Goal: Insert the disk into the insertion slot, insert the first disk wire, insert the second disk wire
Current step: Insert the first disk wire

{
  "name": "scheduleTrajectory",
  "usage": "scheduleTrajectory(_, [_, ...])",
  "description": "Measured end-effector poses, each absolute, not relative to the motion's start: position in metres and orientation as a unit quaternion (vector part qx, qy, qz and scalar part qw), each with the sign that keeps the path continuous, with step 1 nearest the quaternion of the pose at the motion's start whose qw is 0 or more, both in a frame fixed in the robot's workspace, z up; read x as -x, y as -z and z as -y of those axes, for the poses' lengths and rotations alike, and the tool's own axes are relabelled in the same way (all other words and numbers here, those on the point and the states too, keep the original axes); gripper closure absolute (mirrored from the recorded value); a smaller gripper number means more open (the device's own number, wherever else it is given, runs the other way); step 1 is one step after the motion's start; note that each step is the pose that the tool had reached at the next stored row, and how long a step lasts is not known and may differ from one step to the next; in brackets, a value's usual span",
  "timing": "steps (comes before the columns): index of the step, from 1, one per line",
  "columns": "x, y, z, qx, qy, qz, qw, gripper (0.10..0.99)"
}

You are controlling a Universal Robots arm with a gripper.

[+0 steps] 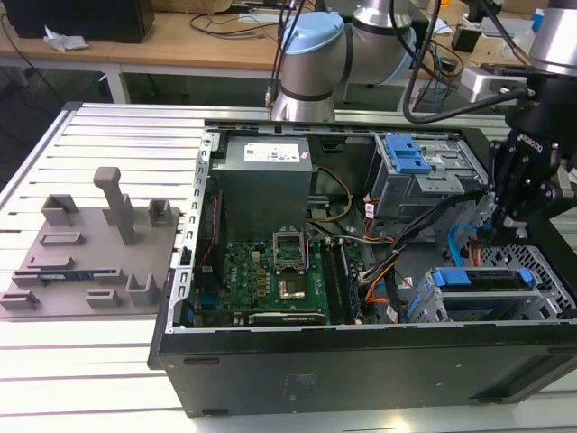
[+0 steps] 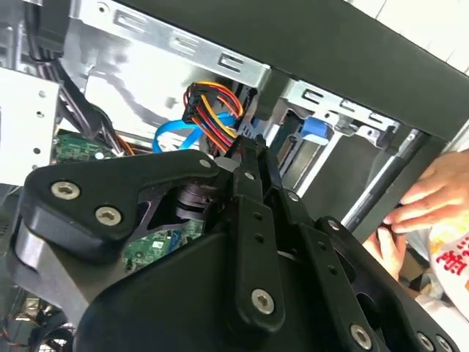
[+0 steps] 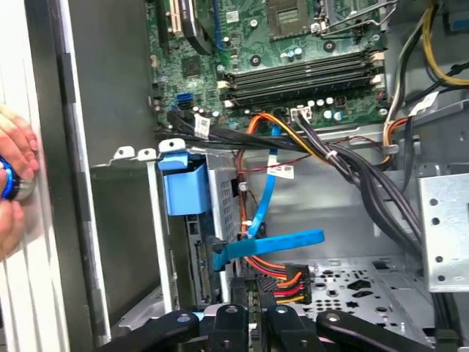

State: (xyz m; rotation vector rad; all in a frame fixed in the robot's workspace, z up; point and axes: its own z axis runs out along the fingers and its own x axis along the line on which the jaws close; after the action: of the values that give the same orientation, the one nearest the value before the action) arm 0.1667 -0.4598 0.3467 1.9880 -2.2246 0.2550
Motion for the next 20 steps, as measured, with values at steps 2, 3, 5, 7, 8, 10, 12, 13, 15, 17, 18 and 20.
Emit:
scheduleTrajectory(2, [-0.167, -0.347, 0.462, -0.664, -0.07, 0.742, 0.061, 0.918])
scheduleTrajectory(3, [-0.167, -0.347, 0.465, -0.665, -0.059, 0.743, 0.051, 0.918])
scheduleTrajectory(5, [-0.167, -0.347, 0.469, -0.665, -0.05, 0.744, 0.043, 0.918])
scheduleTrajectory(7, [-0.167, -0.347, 0.476, -0.666, -0.039, 0.744, 0.033, 0.918])
scheduleTrajectory(8, [-0.167, -0.347, 0.48, -0.666, -0.033, 0.745, 0.028, 0.918])
scheduleTrajectory(10, [-0.167, -0.347, 0.488, -0.666, -0.027, 0.745, 0.023, 0.918])
scheduleTrajectory(12, [-0.168, -0.347, 0.492, -0.667, -0.022, 0.745, 0.028, 0.918])
scheduleTrajectory(13, [-0.168, -0.347, 0.492, -0.667, -0.018, 0.744, 0.033, 0.918])
scheduleTrajectory(15, [-0.169, -0.347, 0.493, -0.669, -0.011, 0.742, 0.04, 0.918])
scheduleTrajectory(17, [-0.169, -0.347, 0.492, -0.67, -0.01, 0.742, 0.041, 0.918])
scheduleTrajectory(18, [-0.169, -0.347, 0.493, -0.67, -0.01, 0.742, 0.041, 0.918])
scheduleTrajectory(20, [-0.169, -0.347, 0.493, -0.67, -0.01, 0.742, 0.041, 0.918])
